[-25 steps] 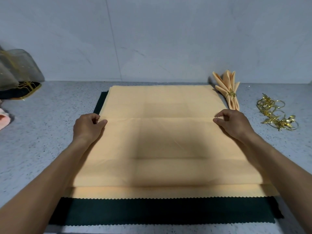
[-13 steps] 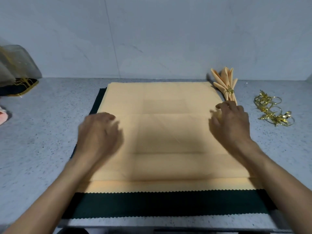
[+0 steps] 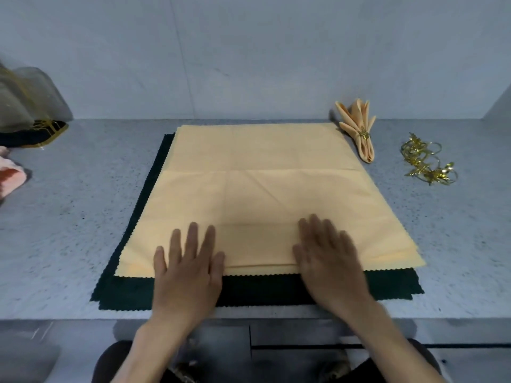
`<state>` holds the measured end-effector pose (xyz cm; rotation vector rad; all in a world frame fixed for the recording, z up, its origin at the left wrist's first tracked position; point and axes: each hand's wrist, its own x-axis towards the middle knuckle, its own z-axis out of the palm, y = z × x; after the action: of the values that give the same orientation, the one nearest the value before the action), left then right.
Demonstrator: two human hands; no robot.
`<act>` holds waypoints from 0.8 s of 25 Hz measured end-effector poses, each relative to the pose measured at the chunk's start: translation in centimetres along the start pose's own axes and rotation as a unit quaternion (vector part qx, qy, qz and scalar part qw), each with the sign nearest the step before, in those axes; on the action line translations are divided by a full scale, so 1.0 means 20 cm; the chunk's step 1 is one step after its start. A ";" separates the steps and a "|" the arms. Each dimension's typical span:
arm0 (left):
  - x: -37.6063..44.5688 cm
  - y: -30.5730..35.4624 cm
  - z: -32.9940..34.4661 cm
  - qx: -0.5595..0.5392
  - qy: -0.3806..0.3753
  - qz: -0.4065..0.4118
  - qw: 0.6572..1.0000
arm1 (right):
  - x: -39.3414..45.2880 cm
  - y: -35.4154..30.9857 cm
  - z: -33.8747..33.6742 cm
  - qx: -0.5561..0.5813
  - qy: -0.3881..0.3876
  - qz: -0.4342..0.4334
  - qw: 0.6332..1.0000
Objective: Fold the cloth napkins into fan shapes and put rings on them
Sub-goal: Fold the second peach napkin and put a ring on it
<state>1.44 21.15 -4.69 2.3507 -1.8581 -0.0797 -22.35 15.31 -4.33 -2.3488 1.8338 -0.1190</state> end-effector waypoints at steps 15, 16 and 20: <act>-0.05 -0.15 -0.08 0.076 -0.068 -0.070 0.992 | 0.15 -0.40 -0.11 0.085 -0.001 -0.126 0.988; -0.05 -0.16 -0.12 0.092 -0.092 -0.065 0.989 | 0.17 -0.43 -0.05 0.058 -0.019 -0.130 0.990; 0.27 -0.16 -0.32 0.073 0.003 -0.013 0.997 | 0.19 -0.42 0.03 -0.004 -0.020 -0.136 0.990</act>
<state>6.66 17.18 1.52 2.4661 -1.8914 0.0629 -13.35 13.54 -3.67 -2.5751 1.4885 -0.0951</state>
